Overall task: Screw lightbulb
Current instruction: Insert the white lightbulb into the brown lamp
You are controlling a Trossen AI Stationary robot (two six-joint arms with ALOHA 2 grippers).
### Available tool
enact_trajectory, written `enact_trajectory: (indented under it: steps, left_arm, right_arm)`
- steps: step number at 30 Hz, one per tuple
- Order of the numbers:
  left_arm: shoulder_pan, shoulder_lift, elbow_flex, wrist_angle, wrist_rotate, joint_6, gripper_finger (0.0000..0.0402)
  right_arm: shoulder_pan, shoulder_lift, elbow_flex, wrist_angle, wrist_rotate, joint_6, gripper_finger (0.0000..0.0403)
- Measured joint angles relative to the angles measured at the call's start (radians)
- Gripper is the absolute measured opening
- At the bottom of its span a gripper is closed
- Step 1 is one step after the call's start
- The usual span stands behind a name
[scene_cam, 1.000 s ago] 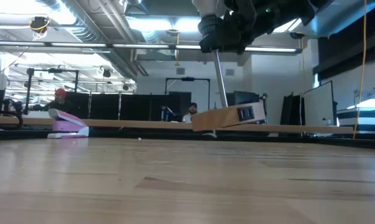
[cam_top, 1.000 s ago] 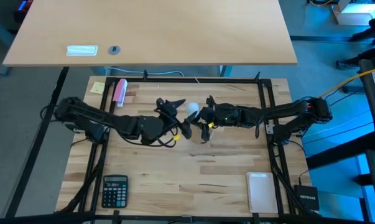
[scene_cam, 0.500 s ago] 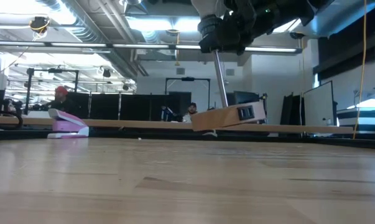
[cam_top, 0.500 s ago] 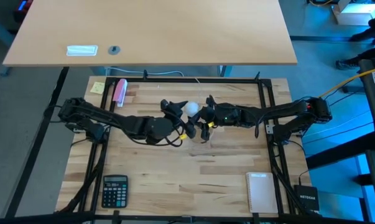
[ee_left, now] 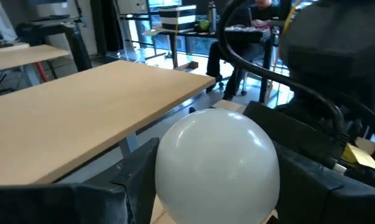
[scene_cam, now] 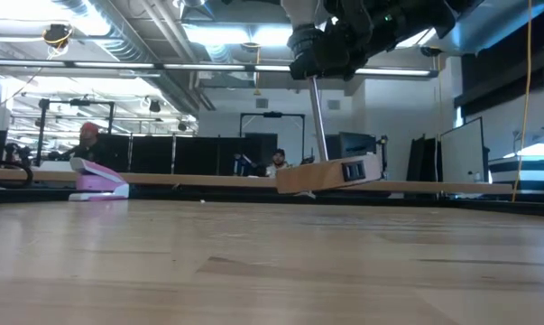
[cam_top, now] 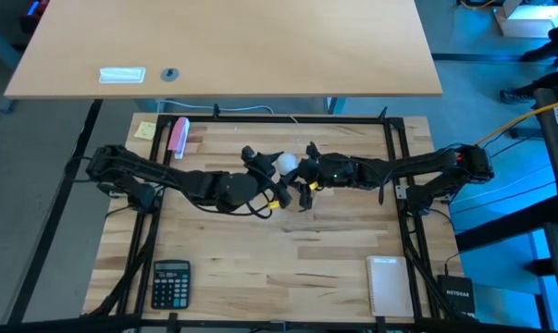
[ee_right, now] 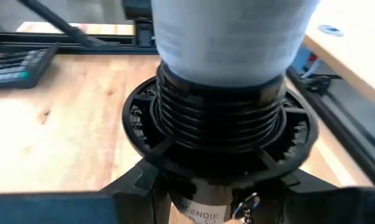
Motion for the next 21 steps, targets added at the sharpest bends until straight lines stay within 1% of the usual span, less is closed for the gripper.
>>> enact_trajectory:
  steps: [3, 5, 8, 13, 18, 21]
  left_arm:
    - [-0.01, -0.008, 0.001, -0.002, 0.04, 0.042, 0.0233]
    - [-0.016, -0.02, 0.003, -0.001, 0.084, 0.06, 0.0233]
    - [-0.025, -0.033, 0.003, -0.005, 0.188, 0.076, 0.0233]
    - [-0.031, -0.041, 0.004, 0.009, 0.381, 0.105, 0.0233]
    - [-0.019, -0.028, 0.005, 0.022, 0.604, 0.161, 0.0233]
    - [-0.019, -0.018, 0.005, 0.039, 0.682, 0.208, 0.0232]
  right_arm:
    - [-0.001, -0.012, 0.008, -0.01, -0.086, -0.004, 0.0148]
    - [-0.001, -0.029, 0.009, -0.01, -0.166, -0.006, 0.0148]
    - [0.0, -0.052, 0.01, -0.011, -0.311, -0.022, 0.0148]
    - [0.005, -0.066, 0.01, -0.011, -0.597, -0.018, 0.0148]
    - [0.04, -0.063, 0.011, -0.009, -0.764, -0.015, 0.0148]
    - [0.059, -0.056, 0.012, -0.002, -0.825, -0.016, 0.0148]
